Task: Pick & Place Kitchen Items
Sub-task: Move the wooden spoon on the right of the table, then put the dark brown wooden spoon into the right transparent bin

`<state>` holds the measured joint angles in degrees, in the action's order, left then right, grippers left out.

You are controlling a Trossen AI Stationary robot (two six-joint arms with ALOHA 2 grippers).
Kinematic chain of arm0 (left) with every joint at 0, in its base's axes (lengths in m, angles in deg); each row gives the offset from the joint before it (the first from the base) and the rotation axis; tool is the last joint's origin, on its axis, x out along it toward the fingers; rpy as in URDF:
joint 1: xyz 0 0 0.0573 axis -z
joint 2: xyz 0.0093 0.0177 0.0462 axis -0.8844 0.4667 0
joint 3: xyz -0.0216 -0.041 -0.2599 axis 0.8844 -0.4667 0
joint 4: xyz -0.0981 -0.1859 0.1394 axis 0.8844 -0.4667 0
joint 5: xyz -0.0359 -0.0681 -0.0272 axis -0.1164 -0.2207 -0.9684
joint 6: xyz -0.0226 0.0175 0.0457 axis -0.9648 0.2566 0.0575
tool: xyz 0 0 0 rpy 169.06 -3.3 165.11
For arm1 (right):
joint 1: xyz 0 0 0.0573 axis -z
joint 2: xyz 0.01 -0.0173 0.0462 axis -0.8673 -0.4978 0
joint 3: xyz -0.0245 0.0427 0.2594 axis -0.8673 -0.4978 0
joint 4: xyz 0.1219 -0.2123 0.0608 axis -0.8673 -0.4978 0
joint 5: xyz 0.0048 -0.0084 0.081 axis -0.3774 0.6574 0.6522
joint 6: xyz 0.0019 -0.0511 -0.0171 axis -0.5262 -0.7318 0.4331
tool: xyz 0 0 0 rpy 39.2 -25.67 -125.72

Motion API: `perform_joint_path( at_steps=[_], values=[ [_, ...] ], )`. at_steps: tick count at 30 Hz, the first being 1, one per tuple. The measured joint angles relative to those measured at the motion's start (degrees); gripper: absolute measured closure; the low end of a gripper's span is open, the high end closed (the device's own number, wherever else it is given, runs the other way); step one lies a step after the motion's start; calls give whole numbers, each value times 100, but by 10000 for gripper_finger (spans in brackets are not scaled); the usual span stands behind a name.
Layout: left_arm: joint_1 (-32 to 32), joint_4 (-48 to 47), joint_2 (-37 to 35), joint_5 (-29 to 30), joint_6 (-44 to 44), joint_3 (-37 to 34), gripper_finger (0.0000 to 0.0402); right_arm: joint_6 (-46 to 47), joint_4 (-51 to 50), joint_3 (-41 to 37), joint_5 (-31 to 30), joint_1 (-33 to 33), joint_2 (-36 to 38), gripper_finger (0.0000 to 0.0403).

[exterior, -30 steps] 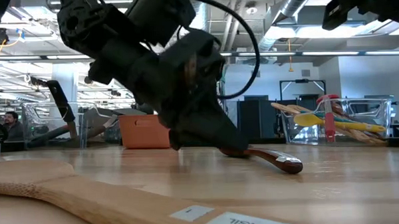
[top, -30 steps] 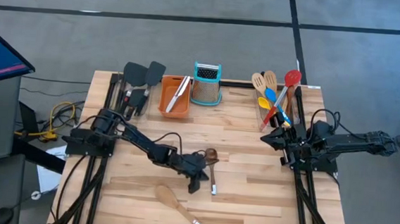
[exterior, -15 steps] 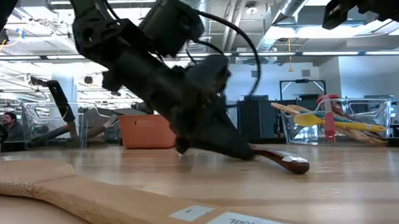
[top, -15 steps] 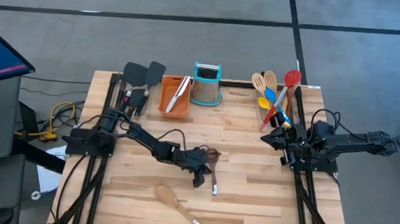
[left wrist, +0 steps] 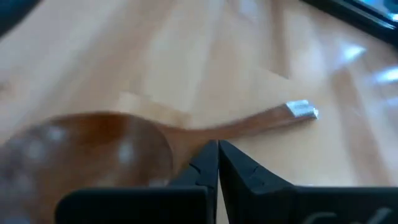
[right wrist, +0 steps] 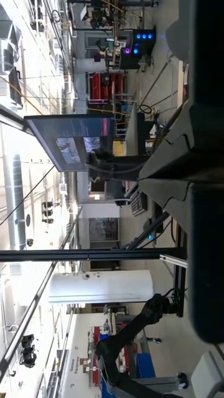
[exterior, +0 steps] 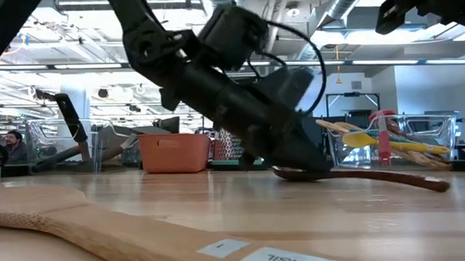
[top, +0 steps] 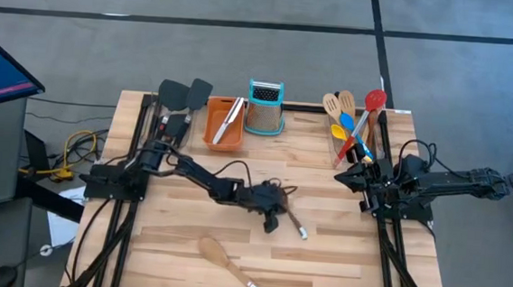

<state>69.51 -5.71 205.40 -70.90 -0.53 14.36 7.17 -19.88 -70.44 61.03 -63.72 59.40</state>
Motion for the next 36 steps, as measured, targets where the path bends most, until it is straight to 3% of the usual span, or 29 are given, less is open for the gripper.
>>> perform_joint_path(
  at_steps=[10,17,23,26,31,36],
  values=[
    [-57,459,816,-205,315,710,401,-9,-8,0,0,-4,0,403],
    [-10,285,388,-520,358,727,401,89,-55,0,0,-2,0,403],
    [43,161,-479,-686,1203,354,401,216,-50,0,0,-2,0,403],
    [69,23,-1248,-687,1661,-7,401,397,-50,0,-65,0,0,403],
    [69,-282,-2683,-757,2286,-1090,401,485,-54,0,-422,-9,0,403],
    [89,-249,-4397,-760,2362,-2496,401,485,-78,0,-513,-9,0,403]
  ],
)
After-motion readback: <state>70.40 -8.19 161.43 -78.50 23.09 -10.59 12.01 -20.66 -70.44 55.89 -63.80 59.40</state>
